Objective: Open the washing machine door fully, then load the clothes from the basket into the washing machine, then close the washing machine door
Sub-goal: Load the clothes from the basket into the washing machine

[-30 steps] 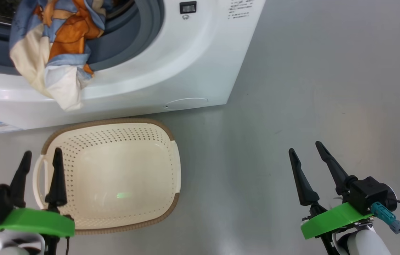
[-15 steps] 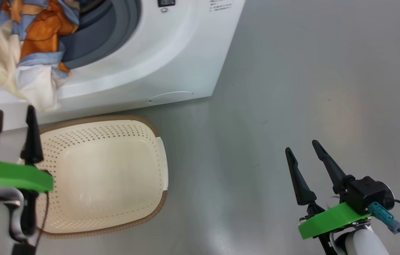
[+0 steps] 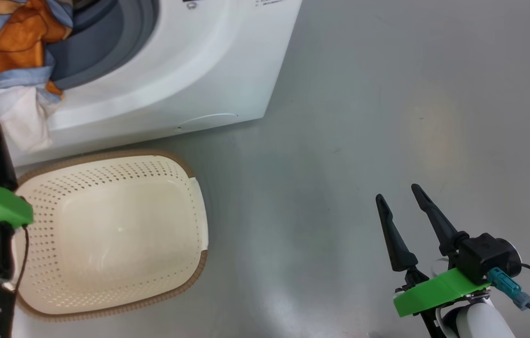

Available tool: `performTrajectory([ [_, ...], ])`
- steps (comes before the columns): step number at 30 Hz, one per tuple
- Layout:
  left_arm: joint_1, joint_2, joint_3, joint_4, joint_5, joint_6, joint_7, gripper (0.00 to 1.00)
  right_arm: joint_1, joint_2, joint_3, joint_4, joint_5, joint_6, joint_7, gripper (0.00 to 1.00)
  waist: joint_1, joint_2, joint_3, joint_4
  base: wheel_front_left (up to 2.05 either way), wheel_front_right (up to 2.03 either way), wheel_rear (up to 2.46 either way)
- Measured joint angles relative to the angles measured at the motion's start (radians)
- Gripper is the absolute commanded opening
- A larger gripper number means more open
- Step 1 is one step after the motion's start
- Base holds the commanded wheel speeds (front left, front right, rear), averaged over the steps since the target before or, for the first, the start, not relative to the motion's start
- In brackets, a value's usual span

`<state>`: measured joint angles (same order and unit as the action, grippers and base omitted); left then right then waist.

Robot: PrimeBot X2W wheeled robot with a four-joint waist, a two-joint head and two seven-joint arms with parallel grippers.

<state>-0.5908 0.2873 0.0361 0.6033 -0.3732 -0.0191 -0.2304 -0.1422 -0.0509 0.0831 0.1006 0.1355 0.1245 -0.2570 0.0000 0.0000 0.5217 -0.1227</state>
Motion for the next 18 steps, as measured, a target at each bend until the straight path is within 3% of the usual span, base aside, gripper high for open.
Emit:
performTrajectory([
  [8, -0.073, 0.003, 0.001, 0.098, -0.003, -0.049, -0.018, 1.00, 0.000, 0.000, -0.005, -0.009, -0.006, 0.000, 0.000, 1.00, 0.0000, 0.0000, 0.021, -0.012, 0.00, 0.00, 0.00],
  [18, -0.135, 0.011, 0.028, 0.173, -0.001, -0.074, -0.025, 1.00, 0.000, 0.000, -0.004, -0.019, -0.021, 0.000, 0.000, 1.00, 0.0000, 0.0000, 0.039, -0.017, 0.00, 0.00, 0.00],
])
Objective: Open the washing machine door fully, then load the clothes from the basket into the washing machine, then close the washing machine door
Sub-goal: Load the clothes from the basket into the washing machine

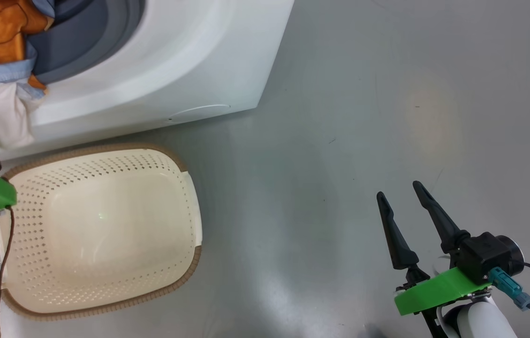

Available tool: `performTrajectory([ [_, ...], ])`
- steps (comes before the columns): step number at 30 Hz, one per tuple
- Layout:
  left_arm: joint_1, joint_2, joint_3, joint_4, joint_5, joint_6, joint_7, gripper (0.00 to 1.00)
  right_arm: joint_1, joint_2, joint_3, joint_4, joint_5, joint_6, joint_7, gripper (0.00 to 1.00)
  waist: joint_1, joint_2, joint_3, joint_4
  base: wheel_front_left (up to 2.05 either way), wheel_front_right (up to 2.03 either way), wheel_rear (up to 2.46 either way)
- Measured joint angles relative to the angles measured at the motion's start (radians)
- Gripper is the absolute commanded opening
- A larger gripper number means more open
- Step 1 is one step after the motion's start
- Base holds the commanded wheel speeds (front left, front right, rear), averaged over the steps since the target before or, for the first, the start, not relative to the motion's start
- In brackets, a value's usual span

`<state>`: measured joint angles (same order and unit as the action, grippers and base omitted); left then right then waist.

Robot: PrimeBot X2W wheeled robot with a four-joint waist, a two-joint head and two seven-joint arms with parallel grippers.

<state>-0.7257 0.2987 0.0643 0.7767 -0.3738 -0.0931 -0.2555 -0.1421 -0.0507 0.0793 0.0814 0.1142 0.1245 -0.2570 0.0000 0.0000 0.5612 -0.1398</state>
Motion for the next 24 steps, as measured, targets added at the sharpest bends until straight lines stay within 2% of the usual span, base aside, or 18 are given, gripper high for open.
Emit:
performTrajectory([
  [8, -0.038, -0.002, 0.017, 0.060, -0.004, -0.023, 0.000, 1.00, 0.000, 0.000, 0.002, -0.001, -0.010, 0.000, 0.000, 1.00, 0.0000, 0.0000, 0.013, -0.004, 0.00, 0.00, 0.00],
  [16, -0.060, -0.006, 0.007, 0.060, -0.054, -0.035, 0.000, 1.00, 0.000, 0.000, 0.001, -0.007, -0.017, 0.000, 0.000, 1.00, 0.0000, 0.0000, 0.027, -0.003, 0.00, 0.00, 0.00],
  [17, -0.060, -0.006, 0.000, 0.058, -0.065, -0.035, 0.000, 0.91, 0.000, 0.000, 0.000, -0.007, -0.017, 0.000, 0.000, 1.00, 0.0000, 0.0000, 0.027, -0.002, 0.00, 0.00, 0.00],
  [19, -0.060, -0.005, -0.019, 0.053, -0.081, -0.035, 0.000, 0.55, 0.000, 0.000, 0.000, -0.007, -0.017, 0.000, 0.000, 1.00, 0.0000, 0.0000, 0.027, 0.000, 0.00, 0.00, 0.00],
  [21, -0.060, -0.005, -0.038, 0.044, -0.100, -0.035, 0.000, 0.38, 0.000, 0.000, 0.000, -0.007, -0.017, 0.000, 0.000, 1.00, 0.0000, 0.0000, 0.027, 0.001, 0.00, 0.00, 0.00],
  [23, -0.059, -0.005, -0.063, 0.030, -0.131, -0.035, 0.000, 0.15, 0.000, 0.000, 0.000, -0.007, -0.017, 0.000, 0.000, 1.00, 0.0000, 0.0000, 0.027, 0.003, 0.00, 0.00, 0.00],
  [24, -0.058, -0.004, -0.075, 0.024, -0.146, -0.035, 0.001, 0.00, 0.000, 0.000, 0.000, -0.007, -0.017, 0.000, 0.000, 1.00, 0.0000, 0.0000, 0.027, 0.003, 0.00, 0.00, 0.00],
])
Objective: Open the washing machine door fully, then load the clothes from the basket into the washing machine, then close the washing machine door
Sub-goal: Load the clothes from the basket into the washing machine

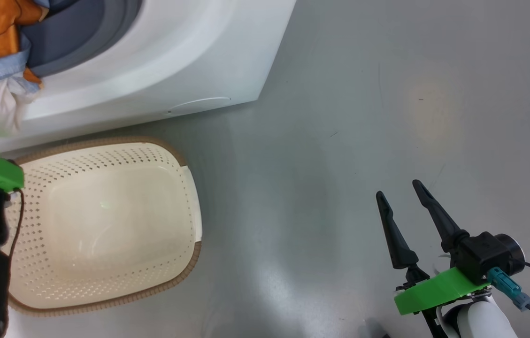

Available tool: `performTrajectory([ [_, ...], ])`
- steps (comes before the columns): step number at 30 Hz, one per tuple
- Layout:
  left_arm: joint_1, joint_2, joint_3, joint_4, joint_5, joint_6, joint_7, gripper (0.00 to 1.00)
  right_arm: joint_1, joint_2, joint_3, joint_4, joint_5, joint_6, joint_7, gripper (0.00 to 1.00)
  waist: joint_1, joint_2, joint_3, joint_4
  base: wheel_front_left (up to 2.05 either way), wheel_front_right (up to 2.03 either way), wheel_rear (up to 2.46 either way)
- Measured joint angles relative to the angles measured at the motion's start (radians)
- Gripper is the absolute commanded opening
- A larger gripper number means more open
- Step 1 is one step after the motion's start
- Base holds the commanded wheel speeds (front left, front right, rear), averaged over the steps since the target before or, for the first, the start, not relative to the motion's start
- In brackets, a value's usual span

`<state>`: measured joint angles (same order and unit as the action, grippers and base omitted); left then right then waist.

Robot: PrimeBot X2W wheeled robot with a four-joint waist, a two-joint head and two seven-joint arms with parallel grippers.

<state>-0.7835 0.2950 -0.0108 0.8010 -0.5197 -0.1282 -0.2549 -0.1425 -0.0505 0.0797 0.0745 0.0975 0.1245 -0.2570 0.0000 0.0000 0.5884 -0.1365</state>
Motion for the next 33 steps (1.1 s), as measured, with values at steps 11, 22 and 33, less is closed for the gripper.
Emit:
performTrajectory([
  [11, 0.056, 0.046, -0.179, -0.179, -0.253, 0.000, 0.019, 0.00, 0.000, 0.000, -0.002, 0.002, 0.001, 0.000, 0.000, 1.00, 0.0000, 0.0000, -0.018, 0.007, 0.00, 0.00, 0.00],
  [22, 0.094, 0.169, -0.249, -0.346, -0.426, 0.000, 0.051, 0.00, 0.000, 0.000, 0.011, 0.010, 0.013, 0.000, 0.000, 1.00, 0.0000, 0.0000, -0.025, 0.008, 0.00, 0.00, 0.00],
  [33, -0.106, 0.151, -0.280, -0.188, -0.356, 0.006, 0.035, 0.00, 0.000, 0.000, 0.038, 0.013, 0.044, 0.000, 0.000, 1.00, 0.0000, 0.0000, -0.025, -0.045, 0.00, 0.00, 0.00],
])
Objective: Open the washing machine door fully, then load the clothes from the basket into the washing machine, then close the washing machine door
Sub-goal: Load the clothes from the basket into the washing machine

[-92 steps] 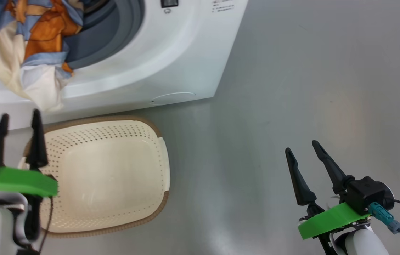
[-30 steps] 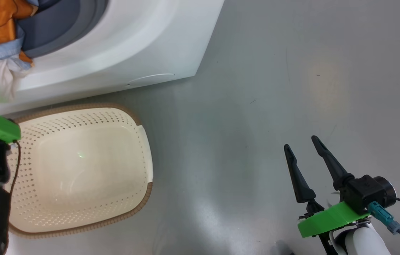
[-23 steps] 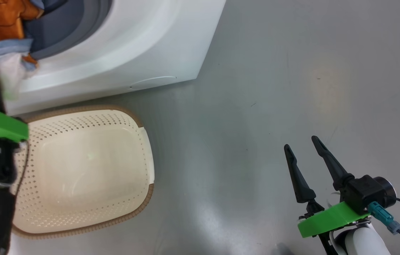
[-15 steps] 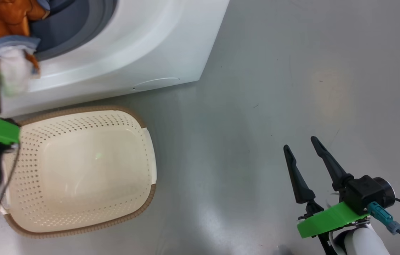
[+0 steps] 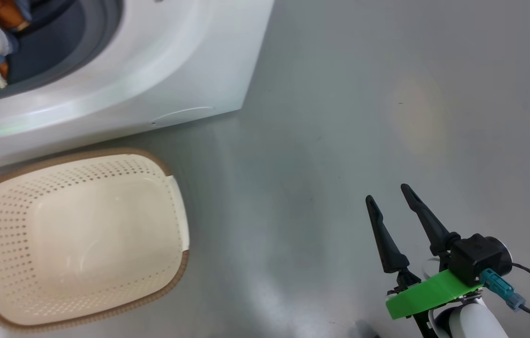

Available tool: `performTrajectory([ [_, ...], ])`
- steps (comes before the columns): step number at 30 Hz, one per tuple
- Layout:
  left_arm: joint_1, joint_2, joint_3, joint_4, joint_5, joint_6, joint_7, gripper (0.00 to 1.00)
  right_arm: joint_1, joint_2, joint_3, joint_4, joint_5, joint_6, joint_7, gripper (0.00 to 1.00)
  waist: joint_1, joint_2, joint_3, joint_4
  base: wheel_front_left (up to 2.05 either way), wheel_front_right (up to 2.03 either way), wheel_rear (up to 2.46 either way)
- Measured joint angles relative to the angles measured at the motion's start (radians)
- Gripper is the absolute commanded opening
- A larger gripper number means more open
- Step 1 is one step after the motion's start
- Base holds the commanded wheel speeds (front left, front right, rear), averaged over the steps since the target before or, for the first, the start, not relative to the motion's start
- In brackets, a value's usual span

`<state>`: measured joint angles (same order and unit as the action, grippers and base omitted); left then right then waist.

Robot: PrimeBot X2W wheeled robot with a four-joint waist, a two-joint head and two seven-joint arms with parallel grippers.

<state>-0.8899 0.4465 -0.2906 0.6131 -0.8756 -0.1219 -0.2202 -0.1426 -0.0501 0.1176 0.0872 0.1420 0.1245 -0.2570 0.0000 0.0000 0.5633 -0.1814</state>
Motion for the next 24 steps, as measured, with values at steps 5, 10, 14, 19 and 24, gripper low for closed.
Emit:
performTrajectory([
  [5, -0.077, -0.001, -0.030, 0.116, 0.047, 0.007, 0.000, 0.00, 0.001, 0.000, 0.013, 0.000, 0.020, 0.000, 0.000, 1.00, 0.0000, 0.0000, 0.000, -0.031, 0.00, 0.00, 0.00],
  [10, -0.162, 0.002, -0.056, 0.222, 0.090, 0.013, 0.000, 0.00, 0.003, 0.002, 0.035, 0.000, 0.029, 0.000, 0.000, 1.00, 0.0000, 0.0000, 0.001, -0.063, 0.00, 0.00, 0.00],
  [14, -0.212, 0.007, -0.072, 0.277, 0.116, 0.013, 0.000, 0.00, 0.005, 0.002, 0.043, -0.001, 0.031, 0.000, 0.000, 1.00, 0.0000, 0.0000, 0.006, -0.084, 0.00, 0.00, 0.00],
  [19, -0.289, 0.034, -0.088, 0.358, 0.142, 0.013, 0.000, 0.00, 0.037, 0.004, 0.063, -0.010, 0.047, 0.000, 0.000, 1.00, 0.0000, 0.0000, 0.018, -0.121, 0.00, 0.00, 0.00],
  [24, -0.372, 0.079, -0.094, 0.416, 0.165, 0.010, 0.002, 0.00, 0.051, 0.005, 0.071, -0.018, 0.054, 0.000, 0.000, 1.00, 0.0000, 0.0000, 0.045, -0.152, 0.00, 0.00, 0.00],
])
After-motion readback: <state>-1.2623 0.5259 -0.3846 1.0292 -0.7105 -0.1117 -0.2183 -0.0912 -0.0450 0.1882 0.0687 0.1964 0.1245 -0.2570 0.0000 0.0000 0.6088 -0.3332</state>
